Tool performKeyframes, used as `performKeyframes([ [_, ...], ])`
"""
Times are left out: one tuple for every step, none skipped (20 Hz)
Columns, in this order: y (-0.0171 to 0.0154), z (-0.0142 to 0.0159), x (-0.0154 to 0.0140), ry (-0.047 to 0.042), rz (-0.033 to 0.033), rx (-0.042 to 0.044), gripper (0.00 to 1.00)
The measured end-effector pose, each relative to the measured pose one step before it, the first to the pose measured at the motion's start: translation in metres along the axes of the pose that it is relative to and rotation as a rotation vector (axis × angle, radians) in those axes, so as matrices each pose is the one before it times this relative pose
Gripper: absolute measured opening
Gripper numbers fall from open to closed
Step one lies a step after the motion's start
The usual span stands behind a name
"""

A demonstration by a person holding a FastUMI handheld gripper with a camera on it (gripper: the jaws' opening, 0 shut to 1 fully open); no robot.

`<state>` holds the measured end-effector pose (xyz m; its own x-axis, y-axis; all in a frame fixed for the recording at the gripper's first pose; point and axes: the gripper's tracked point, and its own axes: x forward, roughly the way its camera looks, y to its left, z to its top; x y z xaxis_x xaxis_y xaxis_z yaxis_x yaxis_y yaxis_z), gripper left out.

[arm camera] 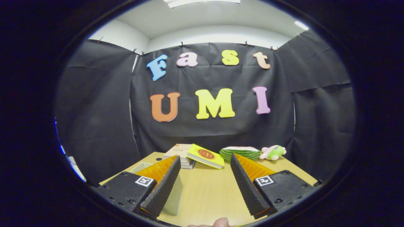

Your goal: Open the storage box then place both shoes into the box .Put the left shoe in first, then the right shoe, with the right side of both shoes facing outward in a uniform manner.

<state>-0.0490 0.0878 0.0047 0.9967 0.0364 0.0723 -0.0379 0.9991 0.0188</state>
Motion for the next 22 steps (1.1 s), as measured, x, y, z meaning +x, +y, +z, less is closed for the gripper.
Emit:
performKeyframes([
  [0.00032, -0.00405, -0.00016, 0.00499, 0.00421, 0.00465, 1.0],
  [0.00353, -0.00241, 0.00079, 0.0064, 0.0156, 0.01261, 1.0],
  [0.00031, 0.00153, 0.00102, -0.00702, 0.00666, 0.00135, 1.0],
  [-0.0013, -0.00068, 0.00001, 0.00581, 0.00574, -0.01678, 1.0],
  [-0.00211, 0.00025, -0.00068, 0.00076, 0.00102, -0.00976, 1.0],
  [-0.00216, 0.00307, -0.00058, -0.00228, -0.00052, 0.0056, 1.0],
  [0.0003, 0.00367, -0.00092, -0.00391, 0.00201, 0.00902, 1.0],
  [-0.00126, 0.00374, -0.00179, -0.00775, -0.00172, 0.0052, 1.0],
  [-0.00385, 0.00388, -0.00116, -0.00886, -0.00919, 0.0015, 1.0],
  [-0.00203, 0.00349, -0.0016, -0.00628, -0.00729, -0.00187, 1.0],
  [-0.00103, 0.00044, -0.00093, -0.00198, -0.00863, -0.0032, 1.0],
  [-0.00119, 0.00175, -0.0004, -0.00113, -0.00848, -0.00556, 1.0],
  [-0.00211, 0.00227, -0.00062, -0.00236, -0.00934, -0.00854, 1.0],
  [0.00023, 0.00202, 0.0005, -0.00517, -0.00356, -0.00264, 1.0],
  [0.00129, -0.00069, 0.00155, 0.00156, 0.00081, 0.00488, 1.0],
  [0.00166, -0.00181, 0.00141, 0.00426, 0.00286, 0.00669, 1.0],
  [-0.00125, -0.00203, 0.00194, 0.00589, 0.00105, 0.00319, 1.0],
  [-0.00168, -0.00215, 0.00194, 0.00091, -0.00414, -0.00151, 1.0],
  [-0.00175, -0.00128, 0.00246, 0.00189, -0.0031, 0.00343, 1.0],
  [0.00101, -0.00177, 0.00178, 0.00613, 0.00087, 0.01036, 1.0],
  [0.00183, -0.00262, 0.00128, 0.00995, 0.00325, 0.0061, 1.0],
  [0.00046, -0.00244, 0.00237, 0.00976, 0.00031, -0.00085, 1.0],
])
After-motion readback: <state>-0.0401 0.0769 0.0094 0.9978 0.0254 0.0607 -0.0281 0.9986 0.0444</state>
